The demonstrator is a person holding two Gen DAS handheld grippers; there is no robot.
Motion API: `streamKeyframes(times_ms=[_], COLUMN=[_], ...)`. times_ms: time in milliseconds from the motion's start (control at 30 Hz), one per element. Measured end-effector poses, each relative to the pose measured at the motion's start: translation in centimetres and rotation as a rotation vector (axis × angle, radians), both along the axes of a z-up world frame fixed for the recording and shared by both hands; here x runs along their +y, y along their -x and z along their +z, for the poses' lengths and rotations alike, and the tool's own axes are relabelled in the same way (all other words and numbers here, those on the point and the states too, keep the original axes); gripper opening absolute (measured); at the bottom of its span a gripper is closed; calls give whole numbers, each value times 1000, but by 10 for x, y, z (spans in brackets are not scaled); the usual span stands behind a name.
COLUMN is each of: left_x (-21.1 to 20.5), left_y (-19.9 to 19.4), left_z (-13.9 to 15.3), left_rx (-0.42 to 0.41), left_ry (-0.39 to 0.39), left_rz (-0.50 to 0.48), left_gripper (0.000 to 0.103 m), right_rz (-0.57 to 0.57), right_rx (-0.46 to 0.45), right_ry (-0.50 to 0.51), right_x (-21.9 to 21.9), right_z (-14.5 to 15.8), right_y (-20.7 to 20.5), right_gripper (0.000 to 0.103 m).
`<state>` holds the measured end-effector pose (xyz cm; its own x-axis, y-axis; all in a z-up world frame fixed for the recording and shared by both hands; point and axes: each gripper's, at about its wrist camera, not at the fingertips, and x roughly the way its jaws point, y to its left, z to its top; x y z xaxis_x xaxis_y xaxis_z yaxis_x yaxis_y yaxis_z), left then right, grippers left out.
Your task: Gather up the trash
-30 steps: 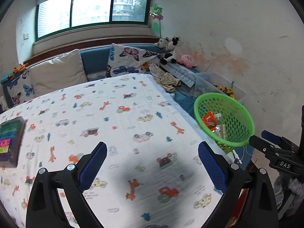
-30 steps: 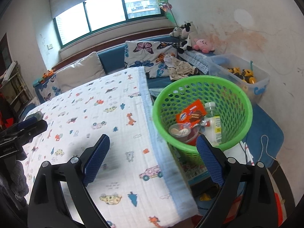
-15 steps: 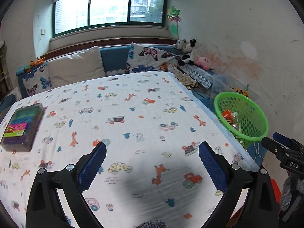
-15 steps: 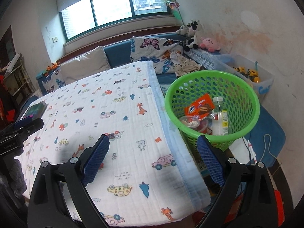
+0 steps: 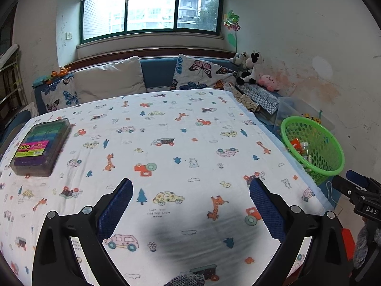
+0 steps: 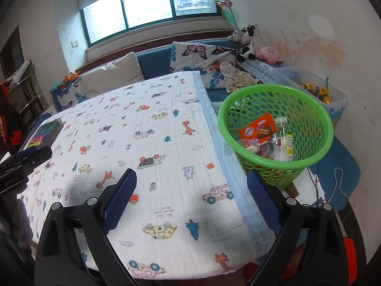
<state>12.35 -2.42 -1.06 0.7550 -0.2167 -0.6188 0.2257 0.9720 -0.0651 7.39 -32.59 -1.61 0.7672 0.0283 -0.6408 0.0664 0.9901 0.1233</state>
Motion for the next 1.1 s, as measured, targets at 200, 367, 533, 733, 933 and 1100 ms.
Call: streamKeyframes(times_ms=[200,367,533,733,933,1100], left_x=[2,1,-4,-9,-10,-11], left_y=[2,6,10,16,20,22], left_z=[-4,-3,-4,-2,0,-1], left_rx=[-3,-18,-28,-55,-62,-63], left_ry=[-20,-41,-61,-93,-90,-98], left_rz=[22,38,40,50,58,65], left_gripper=[95,95,95,95,95,95], right_rz=[-7,-15,-22,-27,-25,-14], right_rx=[-3,-12,-19,-23,-33,-33], right_ry=[15,8,15,15,22,19], right_x=[1,-2,-2,-4,0,3], right_z=[0,2,4,4,3,2], right_y=[2,4,7,9,11,10], right_gripper=[93,94,94,94,95,95])
